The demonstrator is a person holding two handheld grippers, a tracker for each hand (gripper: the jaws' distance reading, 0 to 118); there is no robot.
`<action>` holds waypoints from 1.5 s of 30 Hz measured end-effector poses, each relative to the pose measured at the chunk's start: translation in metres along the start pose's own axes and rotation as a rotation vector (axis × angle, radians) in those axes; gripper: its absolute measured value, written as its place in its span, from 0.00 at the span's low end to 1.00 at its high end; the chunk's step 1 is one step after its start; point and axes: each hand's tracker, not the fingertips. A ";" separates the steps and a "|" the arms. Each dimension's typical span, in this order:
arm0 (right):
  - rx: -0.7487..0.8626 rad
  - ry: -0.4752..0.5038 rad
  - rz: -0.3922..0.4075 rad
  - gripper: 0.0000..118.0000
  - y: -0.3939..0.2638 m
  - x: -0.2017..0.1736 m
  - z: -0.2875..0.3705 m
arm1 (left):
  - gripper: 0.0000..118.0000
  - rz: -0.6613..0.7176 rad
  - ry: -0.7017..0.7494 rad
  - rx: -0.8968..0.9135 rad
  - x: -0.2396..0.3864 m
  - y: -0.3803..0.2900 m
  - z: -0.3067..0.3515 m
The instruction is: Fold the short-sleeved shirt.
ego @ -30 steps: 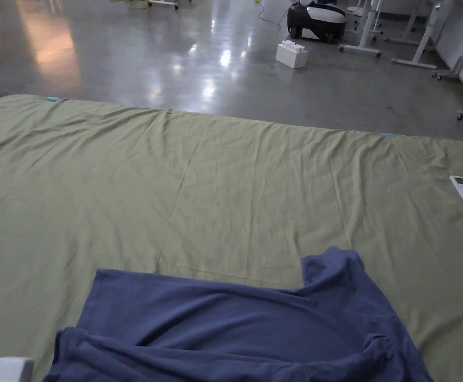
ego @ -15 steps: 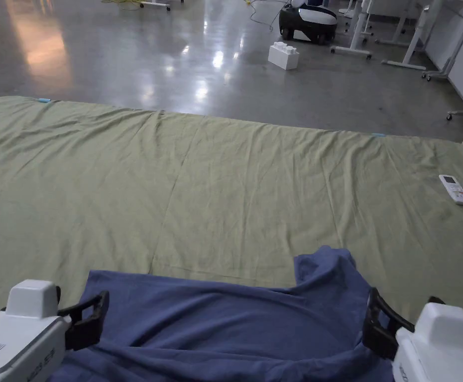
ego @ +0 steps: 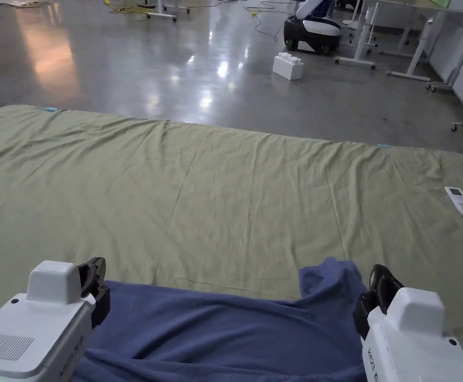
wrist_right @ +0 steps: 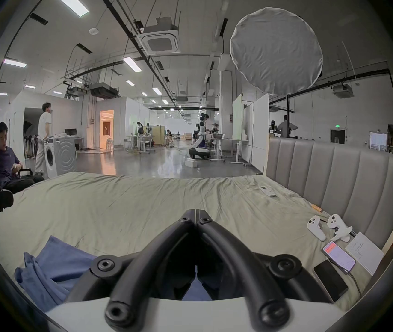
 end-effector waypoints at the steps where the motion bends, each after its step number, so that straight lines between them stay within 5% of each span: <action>1: -0.004 0.006 -0.002 0.00 -0.001 0.000 -0.001 | 0.00 0.005 0.006 -0.014 -0.004 -0.001 -0.003; 11: -0.111 0.032 0.017 0.00 -0.023 -0.001 -0.022 | 0.02 0.107 -0.023 -0.414 -0.064 -0.017 -0.105; 14: -0.144 0.025 0.025 0.00 -0.029 0.002 -0.026 | 0.28 0.097 -0.042 -0.524 -0.074 -0.024 -0.145; 16: -0.167 0.017 0.034 0.00 -0.035 0.005 -0.030 | 0.32 0.093 -0.057 -0.586 -0.076 -0.029 -0.170; 17: -0.177 0.013 0.037 0.00 -0.037 0.006 -0.031 | 0.53 0.079 -0.053 -0.611 -0.075 -0.031 -0.179; 19: -0.198 0.002 0.042 0.00 -0.042 0.008 -0.034 | 0.69 0.063 -0.048 -0.624 -0.073 -0.035 -0.197; 29: -0.319 -0.046 0.022 0.00 -0.066 0.023 -0.043 | 0.64 -0.027 0.010 -0.721 -0.043 -0.065 -0.239; 31: -0.342 -0.053 0.017 0.00 -0.070 0.025 -0.046 | 0.51 -0.045 -0.002 -0.690 -0.047 -0.068 -0.241; 35: -0.417 -0.042 0.010 0.00 -0.075 0.036 -0.065 | 0.06 -0.087 -0.053 -0.660 -0.042 -0.067 -0.234; 39: -0.520 -0.006 -0.004 0.01 -0.074 0.057 -0.106 | 0.03 -0.071 -0.061 -0.667 -0.045 -0.059 -0.227; 40: -0.556 0.015 0.007 0.04 -0.075 0.066 -0.120 | 0.03 -0.064 -0.062 -0.664 -0.046 -0.057 -0.225; 44: -0.742 0.068 0.031 0.57 -0.079 0.088 -0.180 | 0.03 -0.055 -0.061 -0.632 -0.047 -0.049 -0.212; 45: -0.764 0.077 0.018 0.60 -0.083 0.093 -0.194 | 0.03 -0.051 -0.062 -0.625 -0.047 -0.048 -0.209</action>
